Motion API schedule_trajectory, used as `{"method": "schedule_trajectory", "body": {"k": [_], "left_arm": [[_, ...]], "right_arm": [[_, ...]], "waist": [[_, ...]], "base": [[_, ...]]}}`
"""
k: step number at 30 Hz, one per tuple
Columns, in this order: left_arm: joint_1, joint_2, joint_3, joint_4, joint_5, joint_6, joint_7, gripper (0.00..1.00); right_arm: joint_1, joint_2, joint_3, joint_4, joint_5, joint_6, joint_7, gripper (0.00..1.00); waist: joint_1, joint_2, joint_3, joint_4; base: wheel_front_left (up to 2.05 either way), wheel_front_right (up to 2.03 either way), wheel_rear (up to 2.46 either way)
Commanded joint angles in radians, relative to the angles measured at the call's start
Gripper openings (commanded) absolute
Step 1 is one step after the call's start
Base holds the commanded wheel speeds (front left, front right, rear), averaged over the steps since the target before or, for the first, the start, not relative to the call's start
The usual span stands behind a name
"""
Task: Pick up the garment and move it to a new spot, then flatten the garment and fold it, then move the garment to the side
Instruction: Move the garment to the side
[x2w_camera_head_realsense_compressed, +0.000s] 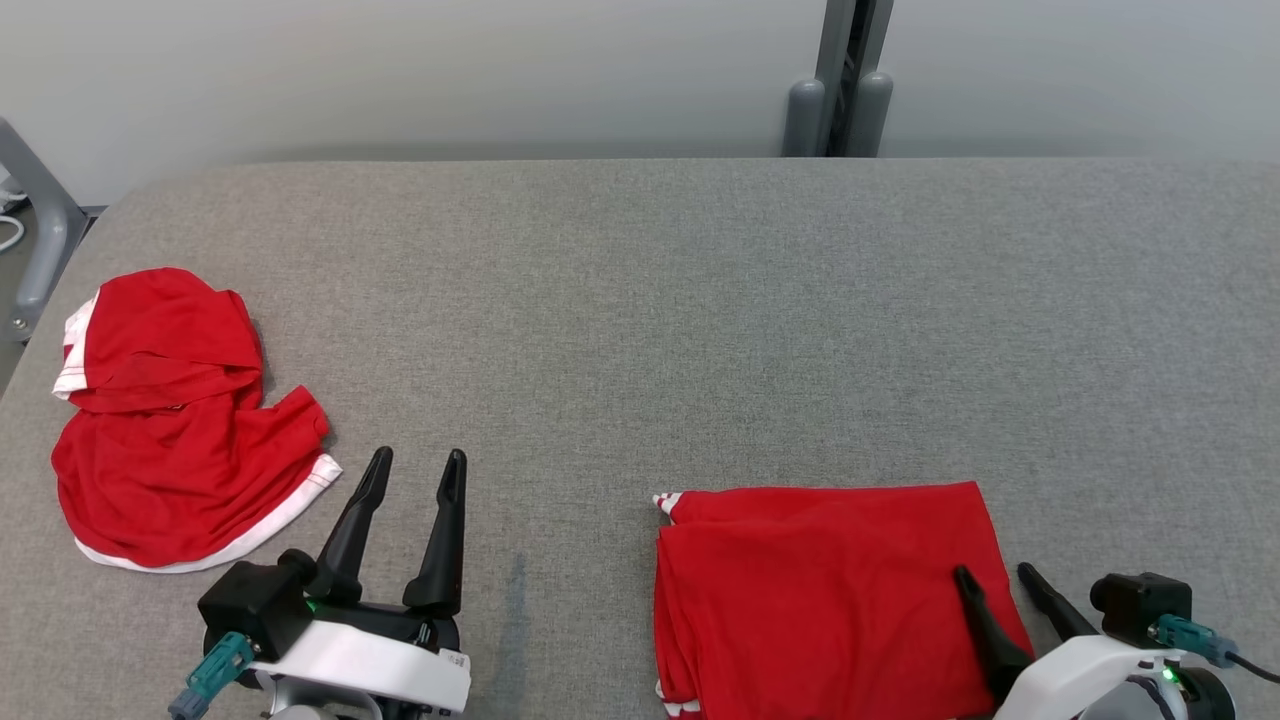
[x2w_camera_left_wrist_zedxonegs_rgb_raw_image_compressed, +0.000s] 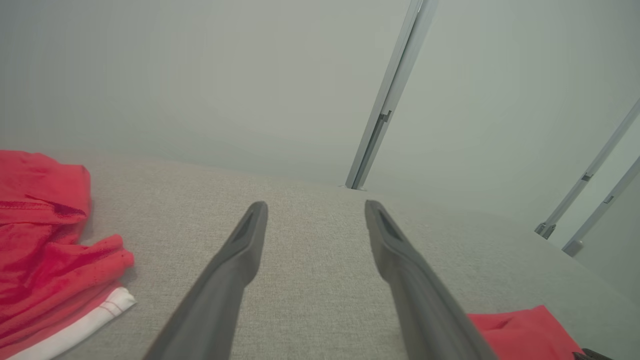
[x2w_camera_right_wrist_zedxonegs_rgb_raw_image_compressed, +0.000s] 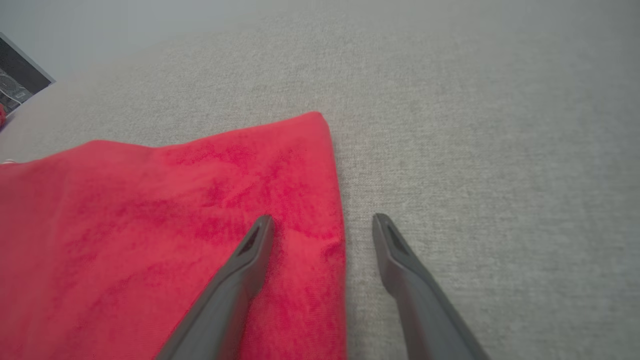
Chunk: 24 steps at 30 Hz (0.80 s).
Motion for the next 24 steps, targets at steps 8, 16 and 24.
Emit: {"method": "schedule_trajectory", "body": {"k": [8, 16, 24], "left_arm": [[-0.021, 0.003, 0.004, 0.003, 0.008, -0.002, -0.003, 1.0], [-0.021, 0.004, -0.006, 0.001, 0.017, -0.002, -0.003, 1.0], [-0.07, 0.026, -0.075, -0.013, 0.032, -0.002, -0.003, 1.0]], "right_arm": [[-0.035, -0.029, 0.07, 0.036, 0.015, 0.0, 0.01, 0.0], [-0.072, -0.082, 0.105, 0.051, -0.013, 0.0, -0.025, 0.0], [-0.168, -0.197, 0.156, 0.018, -0.046, 0.0, 0.013, 0.0]], "waist": [[0.0, 0.0, 0.013, 0.003], [0.0, 0.0, 0.011, -0.017], [0.0, 0.0, 0.087, -0.071]], "base": [[0.0, 0.0, 0.0], [0.0, 0.0, 0.0], [0.0, 0.0, 0.0]]}}
